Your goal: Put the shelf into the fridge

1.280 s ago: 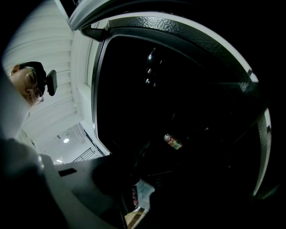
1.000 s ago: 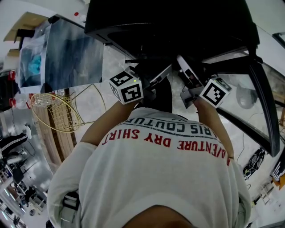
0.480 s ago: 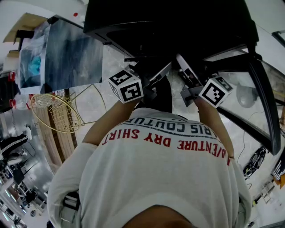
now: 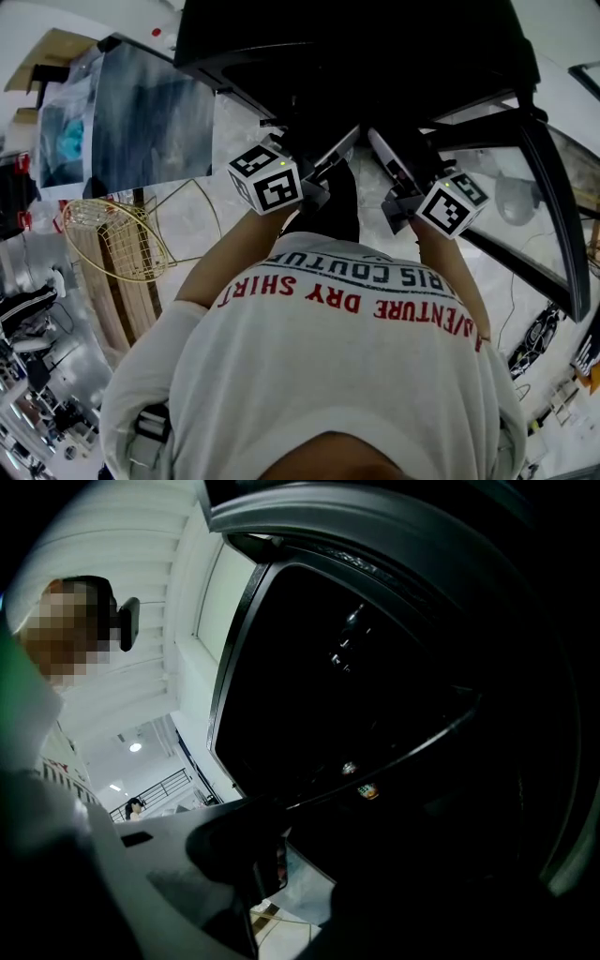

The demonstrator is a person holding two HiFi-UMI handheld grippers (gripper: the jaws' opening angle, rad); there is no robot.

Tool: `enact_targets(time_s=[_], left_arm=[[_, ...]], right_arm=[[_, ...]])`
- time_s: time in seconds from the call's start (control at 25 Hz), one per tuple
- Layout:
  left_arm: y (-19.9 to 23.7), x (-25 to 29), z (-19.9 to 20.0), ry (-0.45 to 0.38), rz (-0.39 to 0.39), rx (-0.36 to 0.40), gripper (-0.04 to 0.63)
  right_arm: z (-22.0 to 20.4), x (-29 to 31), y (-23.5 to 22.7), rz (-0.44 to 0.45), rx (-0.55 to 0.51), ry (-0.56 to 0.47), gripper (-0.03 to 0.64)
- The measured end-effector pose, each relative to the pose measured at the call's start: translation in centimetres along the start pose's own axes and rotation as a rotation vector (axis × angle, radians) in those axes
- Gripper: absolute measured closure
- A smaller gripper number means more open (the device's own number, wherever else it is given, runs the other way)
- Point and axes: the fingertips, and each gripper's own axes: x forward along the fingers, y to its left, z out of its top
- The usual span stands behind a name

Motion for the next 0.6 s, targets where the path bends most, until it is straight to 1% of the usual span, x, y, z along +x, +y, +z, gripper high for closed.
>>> enact_targets(time_s=[0.16,0.32,0.48,0.6], left_arm=[[0.4,0.3,0.3,-0.011,0.013,-0.004,0.479],[0.7,0.5,0.5,-0.012,0.025,-0.002,0.477],[1.0,0.8,0.8,-0.016,0.029,0.003,0.476],[1.2,1.0,1.0,-0.017,0.027,0.012,0.476]], right_arm=[[-0.4,-0.4,-0.1,-0.009,0.002,0.008,0.426],[-0.4,-0.5,0.0,-0.029,-0.04,0.027,0.428],[-0.4,-0.6,0.3,-0.043,-0.131,0.048,0.494],[-0.5,-0.9,0.3,-0.065,-0.219,0.074,0.547]])
